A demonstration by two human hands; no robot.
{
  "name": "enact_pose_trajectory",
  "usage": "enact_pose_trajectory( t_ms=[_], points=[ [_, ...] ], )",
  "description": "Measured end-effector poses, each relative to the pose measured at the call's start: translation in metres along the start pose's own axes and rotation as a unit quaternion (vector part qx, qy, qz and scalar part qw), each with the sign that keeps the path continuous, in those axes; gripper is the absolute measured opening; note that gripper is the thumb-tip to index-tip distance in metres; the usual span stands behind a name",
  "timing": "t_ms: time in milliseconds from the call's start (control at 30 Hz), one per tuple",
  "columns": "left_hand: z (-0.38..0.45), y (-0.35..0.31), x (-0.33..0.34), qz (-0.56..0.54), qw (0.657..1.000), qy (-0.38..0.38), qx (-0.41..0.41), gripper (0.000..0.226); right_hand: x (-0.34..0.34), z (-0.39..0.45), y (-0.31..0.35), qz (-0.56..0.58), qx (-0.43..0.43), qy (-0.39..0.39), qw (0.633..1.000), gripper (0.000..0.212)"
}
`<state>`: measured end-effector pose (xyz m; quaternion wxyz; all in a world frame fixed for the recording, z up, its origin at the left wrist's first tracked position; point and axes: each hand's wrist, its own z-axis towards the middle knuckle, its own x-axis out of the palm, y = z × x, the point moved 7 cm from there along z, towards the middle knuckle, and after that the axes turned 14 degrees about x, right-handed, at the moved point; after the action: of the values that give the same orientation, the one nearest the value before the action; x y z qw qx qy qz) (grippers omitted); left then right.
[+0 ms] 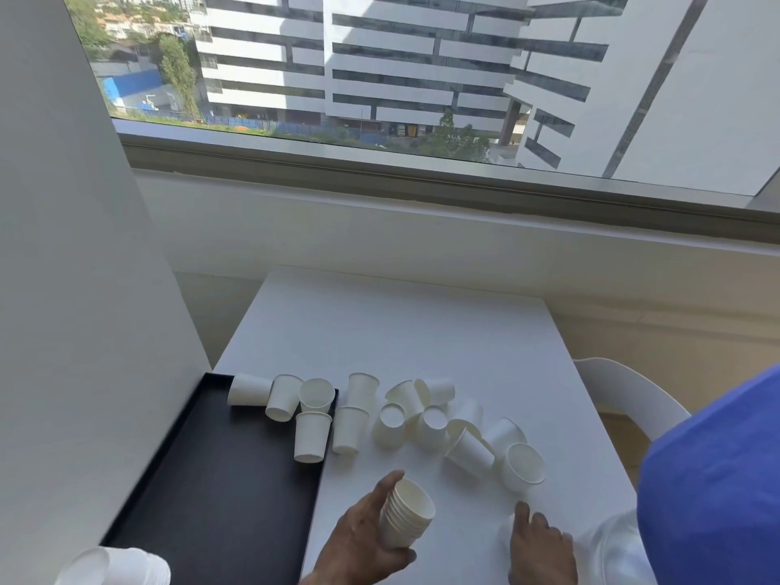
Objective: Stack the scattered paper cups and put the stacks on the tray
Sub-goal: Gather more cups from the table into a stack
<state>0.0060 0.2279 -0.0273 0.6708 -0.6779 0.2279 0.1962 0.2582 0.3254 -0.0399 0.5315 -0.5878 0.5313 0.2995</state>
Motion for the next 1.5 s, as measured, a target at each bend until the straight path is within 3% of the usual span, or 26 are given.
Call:
enact_pose_trajectory(
  t_ms=[133,233,300,367,433,467,700,800,900,1000,1067,1167,1233,1367,1500],
  points=[
    [-0.002,0.003,-0.001,0.0,1.0,-0.002,-0.006,0.101,0.006,-0.004,0.009,0.079,-0.035,0.069,0.994,0.081],
    [-0.004,0.006,0.0,0.004,1.0,0.005,-0.005,0.101,-0.01,-0.009,0.024,0.22,-0.086,0.104,0.966,0.063],
    [-0.005,0.007,0.001,0.01,1.0,0.011,-0.007,0.102,-0.032,-0.015,0.032,0.34,-0.105,0.08,0.931,0.056],
    [-0.006,0.008,0.001,0.017,1.0,0.013,-0.008,0.103,-0.056,-0.023,0.036,0.479,-0.111,0.069,0.868,0.052],
    [-0.007,0.009,0.0,0.024,1.0,0.014,-0.009,0.105,-0.075,-0.032,0.043,0.553,-0.123,0.073,0.821,0.049],
    [-0.007,0.009,-0.001,0.026,1.0,0.013,-0.009,0.106,-0.082,-0.037,0.049,0.56,-0.137,0.076,0.814,0.049],
    [-0.005,0.001,0.0,0.027,1.0,0.011,0.0,0.117,-0.09,-0.062,0.094,0.404,-0.269,0.056,0.873,0.076],
    [-0.003,-0.002,0.003,-0.005,1.0,0.009,0.007,0.12,-0.078,-0.073,0.108,0.371,-0.284,0.097,0.879,0.09],
    [-0.002,0.002,0.002,-0.03,0.999,0.004,0.016,0.126,-0.068,-0.079,0.115,0.399,-0.262,0.168,0.863,0.097],
    [-0.003,0.01,-0.012,-0.074,0.997,-0.013,0.016,0.136,-0.065,-0.073,0.112,0.439,-0.21,0.187,0.853,0.081],
    [0.0,0.014,-0.033,-0.075,0.995,-0.062,0.021,0.119,-0.065,-0.067,0.105,0.447,-0.175,0.172,0.86,0.069],
    [0.007,0.032,-0.082,-0.044,0.967,-0.246,-0.043,0.086,-0.063,-0.059,0.094,0.452,-0.147,0.155,0.866,0.061],
    [0.01,0.045,-0.108,0.01,0.939,-0.324,-0.114,0.067,-0.063,-0.057,0.09,0.443,-0.147,0.148,0.872,0.063],
    [0.018,0.081,-0.123,0.048,0.923,-0.295,-0.241,0.063,-0.063,-0.057,0.088,0.427,-0.152,0.139,0.88,0.08],
    [0.027,0.099,-0.117,0.051,0.928,-0.239,-0.28,0.073,-0.062,-0.06,0.089,0.426,-0.16,0.144,0.879,0.089]
  ],
)
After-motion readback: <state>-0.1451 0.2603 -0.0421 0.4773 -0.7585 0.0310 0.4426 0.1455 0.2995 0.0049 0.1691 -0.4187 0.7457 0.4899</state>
